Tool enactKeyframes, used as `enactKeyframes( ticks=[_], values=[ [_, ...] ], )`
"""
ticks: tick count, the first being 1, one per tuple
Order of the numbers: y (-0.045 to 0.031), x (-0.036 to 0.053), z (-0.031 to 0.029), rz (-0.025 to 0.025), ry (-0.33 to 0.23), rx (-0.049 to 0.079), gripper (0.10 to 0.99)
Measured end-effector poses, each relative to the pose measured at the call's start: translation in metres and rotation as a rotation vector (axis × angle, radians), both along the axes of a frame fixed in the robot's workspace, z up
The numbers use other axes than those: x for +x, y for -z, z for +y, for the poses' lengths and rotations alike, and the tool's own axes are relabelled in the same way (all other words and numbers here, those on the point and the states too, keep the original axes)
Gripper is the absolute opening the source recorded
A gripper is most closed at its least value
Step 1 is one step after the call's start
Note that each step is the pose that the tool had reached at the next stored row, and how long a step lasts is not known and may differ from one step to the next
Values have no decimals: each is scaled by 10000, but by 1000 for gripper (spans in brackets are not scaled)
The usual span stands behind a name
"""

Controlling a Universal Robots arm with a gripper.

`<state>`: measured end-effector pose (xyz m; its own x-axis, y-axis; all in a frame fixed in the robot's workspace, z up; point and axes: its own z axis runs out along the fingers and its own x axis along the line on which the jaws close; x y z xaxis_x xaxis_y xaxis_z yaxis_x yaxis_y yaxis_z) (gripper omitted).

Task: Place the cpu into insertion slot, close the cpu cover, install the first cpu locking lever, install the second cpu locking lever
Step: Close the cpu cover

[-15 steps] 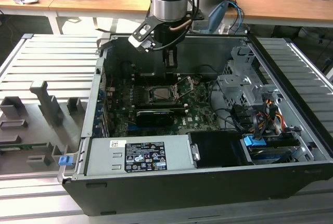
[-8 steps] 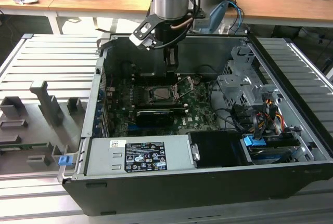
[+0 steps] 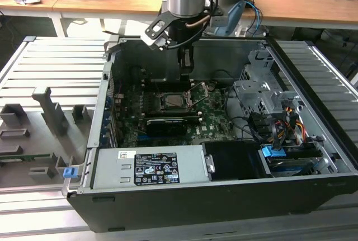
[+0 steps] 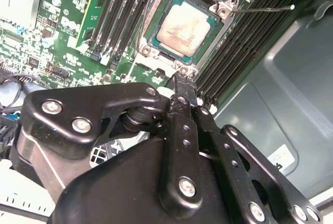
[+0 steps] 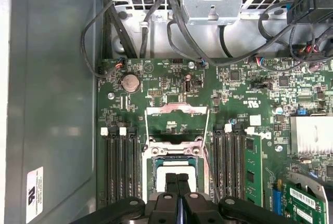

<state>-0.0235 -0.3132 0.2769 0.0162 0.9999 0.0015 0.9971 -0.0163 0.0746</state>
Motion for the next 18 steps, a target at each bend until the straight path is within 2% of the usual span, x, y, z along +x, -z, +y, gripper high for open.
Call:
enactKeyframes(
  ticks=[2,3,4,18],
  values=[
    [-39,30,8,0,-1,-8,106],
    [-64,124,12,0,0,-11,106],
    [-65,148,11,1,-1,-12,106],
    [-63,237,15,0,-1,-11,106]
  ],
)
